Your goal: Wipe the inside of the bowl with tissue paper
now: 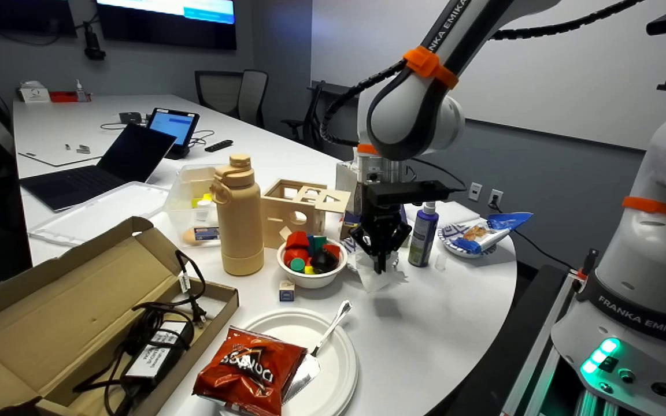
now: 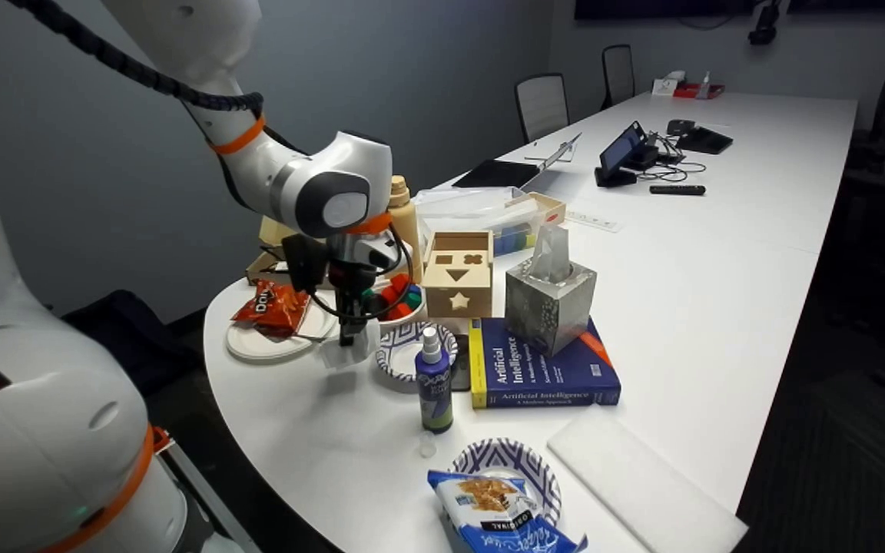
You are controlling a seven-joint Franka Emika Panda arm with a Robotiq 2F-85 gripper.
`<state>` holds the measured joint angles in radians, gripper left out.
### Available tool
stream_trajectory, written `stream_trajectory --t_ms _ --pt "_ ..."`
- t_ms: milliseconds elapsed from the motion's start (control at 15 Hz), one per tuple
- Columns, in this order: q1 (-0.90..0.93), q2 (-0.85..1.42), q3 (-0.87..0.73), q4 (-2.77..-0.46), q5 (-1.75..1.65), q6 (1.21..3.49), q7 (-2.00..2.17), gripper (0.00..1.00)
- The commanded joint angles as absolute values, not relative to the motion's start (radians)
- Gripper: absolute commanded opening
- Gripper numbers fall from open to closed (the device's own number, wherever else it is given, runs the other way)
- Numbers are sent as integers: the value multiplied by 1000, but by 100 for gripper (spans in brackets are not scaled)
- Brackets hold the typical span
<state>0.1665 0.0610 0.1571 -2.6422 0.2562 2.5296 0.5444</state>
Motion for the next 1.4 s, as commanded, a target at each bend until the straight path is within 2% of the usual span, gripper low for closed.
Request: stream_trajectory --t_ms 0,1000,1333 --pt "159 72 118 -2628 125 2576 675 1" --pt "193 347 -56 -2420 -103 2697 843 1" --pt "174 385 -21 -2394 -10 2735 762 1"
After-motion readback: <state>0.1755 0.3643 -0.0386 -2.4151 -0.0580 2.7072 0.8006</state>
